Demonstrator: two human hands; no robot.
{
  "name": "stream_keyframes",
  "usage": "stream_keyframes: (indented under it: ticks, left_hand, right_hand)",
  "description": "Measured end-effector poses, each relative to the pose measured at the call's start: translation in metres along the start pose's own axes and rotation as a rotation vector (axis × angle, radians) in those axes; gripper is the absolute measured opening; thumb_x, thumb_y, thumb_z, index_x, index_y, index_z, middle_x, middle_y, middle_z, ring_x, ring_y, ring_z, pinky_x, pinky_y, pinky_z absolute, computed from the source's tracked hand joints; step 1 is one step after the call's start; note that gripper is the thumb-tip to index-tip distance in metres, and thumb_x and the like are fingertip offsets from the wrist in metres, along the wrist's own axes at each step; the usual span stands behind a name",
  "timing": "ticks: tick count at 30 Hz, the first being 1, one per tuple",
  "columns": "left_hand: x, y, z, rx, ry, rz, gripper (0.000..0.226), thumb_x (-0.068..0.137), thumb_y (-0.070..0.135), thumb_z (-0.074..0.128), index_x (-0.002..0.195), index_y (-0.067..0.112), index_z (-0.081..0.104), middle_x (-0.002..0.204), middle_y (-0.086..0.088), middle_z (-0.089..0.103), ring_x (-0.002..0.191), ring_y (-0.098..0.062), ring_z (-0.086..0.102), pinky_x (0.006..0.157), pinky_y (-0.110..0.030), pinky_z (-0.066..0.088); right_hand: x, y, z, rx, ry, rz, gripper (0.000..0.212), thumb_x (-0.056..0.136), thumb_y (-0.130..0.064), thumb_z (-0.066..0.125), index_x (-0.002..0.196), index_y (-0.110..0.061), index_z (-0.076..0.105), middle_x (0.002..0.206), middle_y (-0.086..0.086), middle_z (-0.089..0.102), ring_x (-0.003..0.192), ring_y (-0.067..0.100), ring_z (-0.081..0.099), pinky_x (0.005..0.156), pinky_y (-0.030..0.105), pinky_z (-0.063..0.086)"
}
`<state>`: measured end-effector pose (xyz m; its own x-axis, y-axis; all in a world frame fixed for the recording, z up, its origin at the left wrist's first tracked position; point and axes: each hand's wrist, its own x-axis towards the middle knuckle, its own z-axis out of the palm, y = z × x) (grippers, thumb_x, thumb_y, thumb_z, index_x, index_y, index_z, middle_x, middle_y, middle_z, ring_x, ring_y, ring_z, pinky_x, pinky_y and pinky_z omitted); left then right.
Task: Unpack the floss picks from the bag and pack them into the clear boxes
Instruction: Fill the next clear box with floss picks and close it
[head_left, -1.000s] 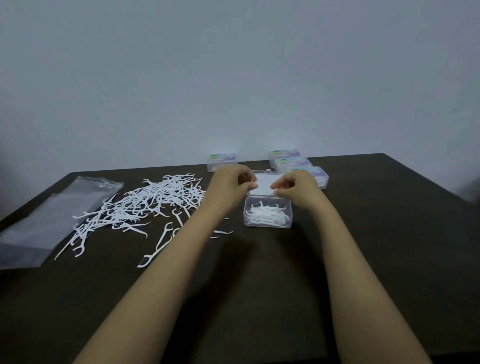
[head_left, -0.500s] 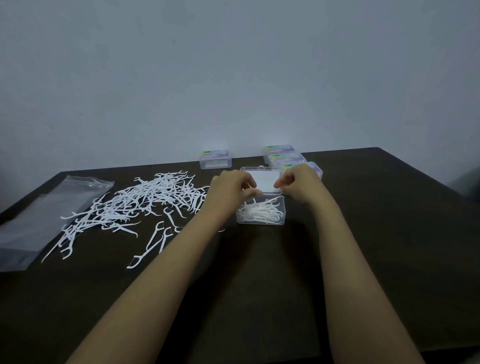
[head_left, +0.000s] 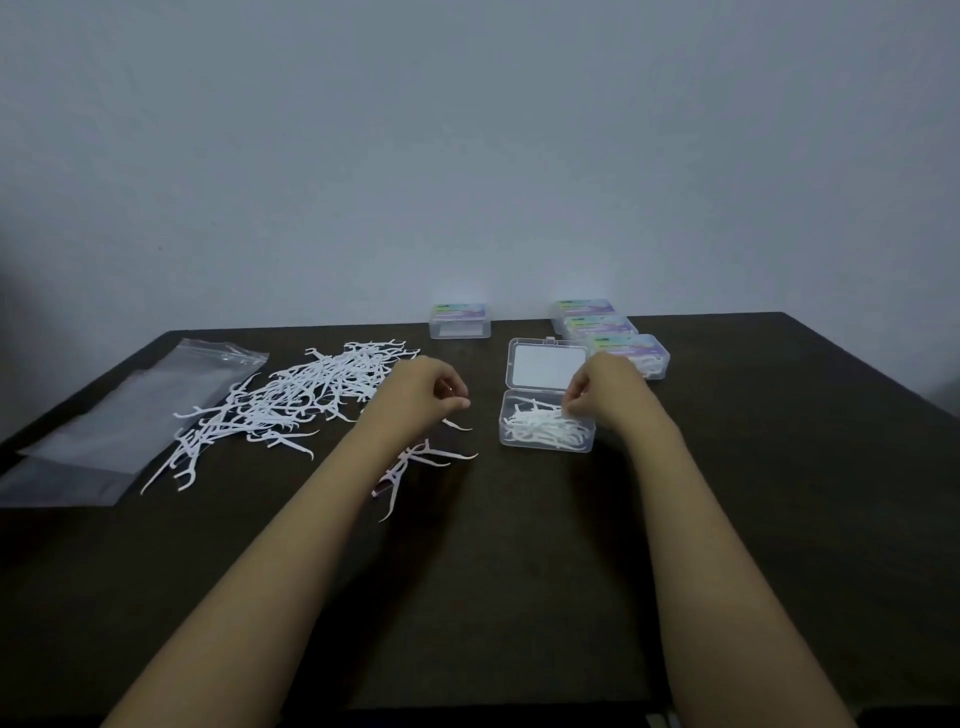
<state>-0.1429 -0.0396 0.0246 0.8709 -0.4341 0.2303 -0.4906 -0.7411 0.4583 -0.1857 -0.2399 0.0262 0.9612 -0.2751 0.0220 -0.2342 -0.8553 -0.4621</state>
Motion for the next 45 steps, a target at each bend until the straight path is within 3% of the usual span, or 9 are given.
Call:
stream_keyframes:
  ticks: [10, 15, 18, 20, 24, 27, 29, 32, 45]
  left_hand:
    - [-0.034, -0.033, -0.036, 0.094, -0.065, -0.218, 0.022, 0.079, 0.028, 0.072, 0.065, 0.014, 0.062, 0.065, 0.001, 0.057, 0.062, -0.01, 0.051, 0.051, -0.02, 0.035]
    - [-0.054, -0.045, -0.039, 0.297, -0.367, -0.395, 0.057, 0.07, 0.052, 0.073, 0.109, 0.015, 0.055, 0.12, -0.007, 0.052, 0.104, -0.021, 0.052, 0.084, -0.031, 0.043]
    - [-0.059, -0.05, -0.041, 0.364, -0.441, -0.483, 0.072, 0.076, 0.052, 0.067, 0.131, 0.015, 0.038, 0.141, -0.013, 0.028, 0.125, -0.029, 0.042, 0.098, -0.037, 0.039]
    - [-0.059, -0.052, -0.042, 0.332, -0.413, -0.471, 0.06, 0.081, 0.043, 0.065, 0.127, 0.013, 0.04, 0.138, -0.013, 0.034, 0.12, -0.028, 0.046, 0.093, -0.035, 0.041]
    - [-0.056, -0.054, -0.041, 0.283, -0.369, -0.393, 0.017, 0.084, 0.025, 0.063, 0.089, 0.013, 0.054, 0.097, -0.008, 0.054, 0.088, -0.022, 0.052, 0.074, -0.027, 0.04]
    - [-0.053, -0.05, -0.038, 0.258, -0.343, -0.371, 0.027, 0.082, 0.013, 0.061, 0.06, 0.015, 0.045, 0.07, -0.008, 0.047, 0.065, -0.02, 0.044, 0.055, -0.025, 0.033]
    - [-0.051, -0.048, -0.036, 0.231, -0.318, -0.376, 0.01, 0.08, 0.009, 0.061, 0.071, 0.011, 0.065, 0.079, -0.009, 0.063, 0.073, -0.022, 0.057, 0.061, -0.024, 0.042]
    - [-0.049, -0.044, -0.031, 0.209, -0.269, -0.393, 0.018, 0.08, 0.008, 0.058, 0.094, 0.004, 0.068, 0.098, -0.012, 0.068, 0.092, -0.027, 0.064, 0.075, -0.031, 0.05]
    - [-0.057, -0.041, -0.027, 0.063, -0.18, -0.28, 0.022, 0.074, 0.003, 0.064, 0.089, 0.016, 0.055, 0.091, 0.0, 0.057, 0.088, -0.018, 0.056, 0.073, -0.028, 0.048]
  right_hand:
    - [-0.025, -0.054, 0.018, 0.044, 0.118, -0.445, 0.022, 0.089, -0.026, 0.06, 0.101, -0.012, 0.071, 0.096, 0.004, 0.067, 0.082, 0.011, 0.055, 0.075, 0.02, 0.039]
    - [-0.037, -0.085, 0.053, -0.089, -0.096, -0.617, 0.025, 0.092, -0.02, 0.053, 0.102, -0.004, 0.069, 0.103, 0.013, 0.067, 0.102, 0.025, 0.056, 0.08, 0.023, 0.033]
    - [-0.034, -0.091, 0.075, -0.23, -0.161, -0.569, 0.031, 0.096, -0.023, 0.044, 0.113, -0.001, 0.058, 0.117, 0.018, 0.054, 0.12, 0.031, 0.041, 0.101, 0.032, 0.028]
    - [-0.032, -0.091, 0.082, -0.31, -0.198, -0.534, 0.041, 0.097, -0.031, 0.042, 0.125, -0.002, 0.049, 0.129, 0.019, 0.044, 0.128, 0.031, 0.031, 0.105, 0.036, 0.027]
    - [-0.026, -0.089, 0.082, -0.233, -0.167, -0.518, 0.034, 0.094, -0.028, 0.049, 0.114, -0.005, 0.064, 0.119, 0.015, 0.059, 0.116, 0.031, 0.048, 0.098, 0.037, 0.039]
    - [-0.025, -0.088, 0.079, -0.136, -0.115, -0.51, 0.021, 0.089, -0.021, 0.058, 0.097, -0.007, 0.072, 0.104, 0.01, 0.068, 0.1, 0.026, 0.059, 0.083, 0.028, 0.043]
    - [-0.028, -0.088, 0.076, -0.114, -0.099, -0.499, 0.018, 0.089, -0.017, 0.058, 0.097, -0.008, 0.072, 0.102, 0.01, 0.068, 0.099, 0.024, 0.059, 0.08, 0.026, 0.041]
    - [-0.03, -0.089, 0.074, -0.094, -0.092, -0.476, 0.018, 0.089, -0.013, 0.057, 0.098, -0.008, 0.071, 0.106, 0.011, 0.067, 0.101, 0.025, 0.059, 0.085, 0.028, 0.043]
    - [-0.037, -0.09, 0.064, -0.258, -0.162, -0.416, 0.016, 0.084, -0.007, 0.055, 0.098, -0.004, 0.063, 0.11, 0.015, 0.06, 0.101, 0.033, 0.058, 0.083, 0.032, 0.046]
